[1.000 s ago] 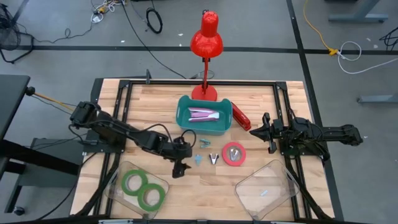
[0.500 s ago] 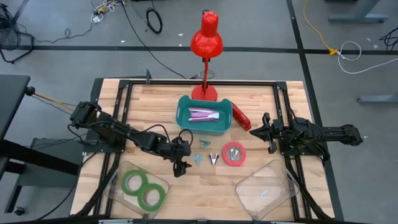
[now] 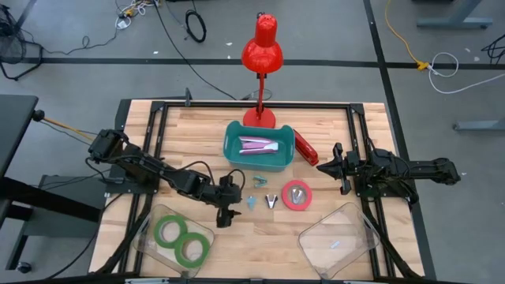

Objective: Pick and place Stapler, Stapler remover, tape
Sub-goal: Put the bottom light blue staple remover in the right transparent bin

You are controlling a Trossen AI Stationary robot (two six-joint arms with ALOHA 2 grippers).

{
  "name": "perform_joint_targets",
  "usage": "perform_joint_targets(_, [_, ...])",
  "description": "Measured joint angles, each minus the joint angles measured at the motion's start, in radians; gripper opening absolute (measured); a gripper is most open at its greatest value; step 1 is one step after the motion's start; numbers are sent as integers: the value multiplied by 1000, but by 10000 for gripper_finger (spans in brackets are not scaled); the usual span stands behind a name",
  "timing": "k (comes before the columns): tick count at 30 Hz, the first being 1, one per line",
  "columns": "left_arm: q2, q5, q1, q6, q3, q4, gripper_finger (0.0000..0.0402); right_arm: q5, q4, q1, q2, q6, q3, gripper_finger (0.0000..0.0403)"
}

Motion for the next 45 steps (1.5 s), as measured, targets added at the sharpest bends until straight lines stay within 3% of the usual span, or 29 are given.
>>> perform_joint_targets(6, [0, 7, 0, -508, 0, 0, 259, 0, 0, 0, 0, 0, 0, 6])
perform_joint_targets(15, [0, -26, -4, -841, 0, 1, 217, 0, 0, 0, 0, 0, 0, 6])
perform_joint_targets(18, [0, -79, -4, -946, 0, -2, 206, 0, 0, 0, 0, 0, 0, 6])
perform_joint_targets(22, [4, -150, 4, -988, 1, 0, 201, 0, 0, 0, 0, 0, 0, 6])
perform_joint_targets(36, [122, -83, 34, -1035, 2, 102, 258, 0, 1, 0, 2, 0, 0, 6])
perform_joint_targets(45, [127, -88, 34, -1037, 2, 110, 237, 0, 3, 0, 2, 0, 0, 6])
